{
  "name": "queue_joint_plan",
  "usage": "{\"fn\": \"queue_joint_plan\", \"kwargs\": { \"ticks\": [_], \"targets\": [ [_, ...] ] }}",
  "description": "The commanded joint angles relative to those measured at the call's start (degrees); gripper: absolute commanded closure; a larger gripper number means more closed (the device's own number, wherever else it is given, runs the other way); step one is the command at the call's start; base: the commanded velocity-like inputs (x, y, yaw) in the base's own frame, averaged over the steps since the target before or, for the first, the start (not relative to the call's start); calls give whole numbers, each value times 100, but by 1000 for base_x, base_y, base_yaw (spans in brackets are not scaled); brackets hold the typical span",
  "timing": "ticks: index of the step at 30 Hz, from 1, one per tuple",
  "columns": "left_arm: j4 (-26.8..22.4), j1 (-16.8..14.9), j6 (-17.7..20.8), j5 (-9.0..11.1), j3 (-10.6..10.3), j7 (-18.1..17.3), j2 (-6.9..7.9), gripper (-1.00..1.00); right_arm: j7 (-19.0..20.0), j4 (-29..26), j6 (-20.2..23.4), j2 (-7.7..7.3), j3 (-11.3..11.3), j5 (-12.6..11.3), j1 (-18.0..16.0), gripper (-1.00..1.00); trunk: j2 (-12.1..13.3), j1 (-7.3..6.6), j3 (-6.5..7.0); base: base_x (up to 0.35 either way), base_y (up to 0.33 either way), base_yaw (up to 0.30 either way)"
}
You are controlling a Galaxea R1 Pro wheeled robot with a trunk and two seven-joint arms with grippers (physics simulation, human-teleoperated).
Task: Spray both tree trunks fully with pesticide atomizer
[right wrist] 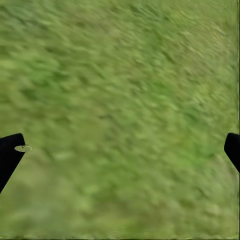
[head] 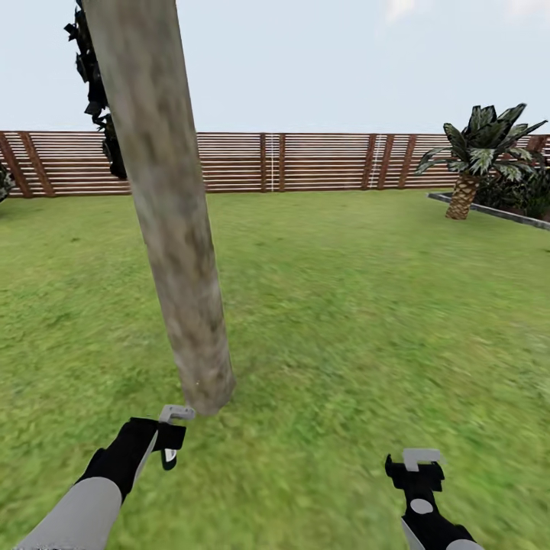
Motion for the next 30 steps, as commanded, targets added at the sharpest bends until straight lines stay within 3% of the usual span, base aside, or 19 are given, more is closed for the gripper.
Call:
{"fn": "queue_joint_plan", "kwargs": {
  "ticks": [1, 8, 9, 13, 14, 15, 17, 19, 20, 22, 24, 27, 29, 30],
  "targets": [
    [-11, -16, 17, -63, 28, -52, -4, 100, -12, 11, -25, 2, -43, 55, -7, -100, -3, -4, -5, -308, 105, -207],
    [-9, -367, 225, -71, 26, -52, -75, 100, -5, 11, -25, -1, -43, 57, -7, -100, -3, -4, -5, -104, 30, -49],
    [-10, -432, 331, -77, 29, -55, -45, 100, -4, 11, -25, -4, -43, 59, -7, -100, -3, -4, -5, -7, 2, -3],
    [-96, -674, 461, -71, 40, -87, 358, 100, -3, 11, -23, -6, -43, 62, -7, -100, -3, -4, -5, -1, 0, 0],
    [-101, -683, 467, -68, 36, -90, 379, 100, -3, 11, -24, -6, -43, 63, -7, -100, -3, -4, -5, 0, 0, 0],
    [-106, -697, 476, -61, 32, -89, 317, 100, -3, 11, -24, -6, -43, 62, -7, -100, -3, -4, -5, 0, 0, 0],
    [-111, -704, 479, -68, 8, -88, 29, 100, -3, 11, -25, -7, -43, 63, -7, -100, -3, -4, -5, 0, 0, 0],
    [-116, -712, 499, -73, -34, -87, -162, 100, -3, 11, -25, -7, -43, 63, -7, -100, -3, -4, -5, 0, 0, 0],
    [-123, -724, 563, -72, -62, -87, -232, 100, -3, 11, -23, -7, -43, 62, -7, -100, -3, -4, -5, 0, 0, 0],
    [-146, -796, 672, -76, -79, -93, -231, 100, -3, 11, -20, -11, -43, 63, -7, -100, -3, -4, -5, 0, 0, 0],
    [-172, -899, 739, -84, -76, -101, -142, 100, -3, 11, -19, -13, -43, 64, -7, -100, -3, -4, -5, 0, 0, 0],
    [-201, -988, 789, -34, -47, -152, 365, 100, -3, 11, -16, -15, -43, 64, -7, -100, -3, -4, -5, -3, 0, 0],
    [-208, -997, 794, -33, -61, -185, 439, 100, -3, 11, -16, -15, -43, 64, -7, -100, -3, -4, -5, -146, 0, 0],
    [-266, -1006, 819, -30, -80, -200, 374, 100, -3, 11, -18, -15, -43, 64, -7, -100, -3, -4, -5, -297, 0, 0]
  ]
}}
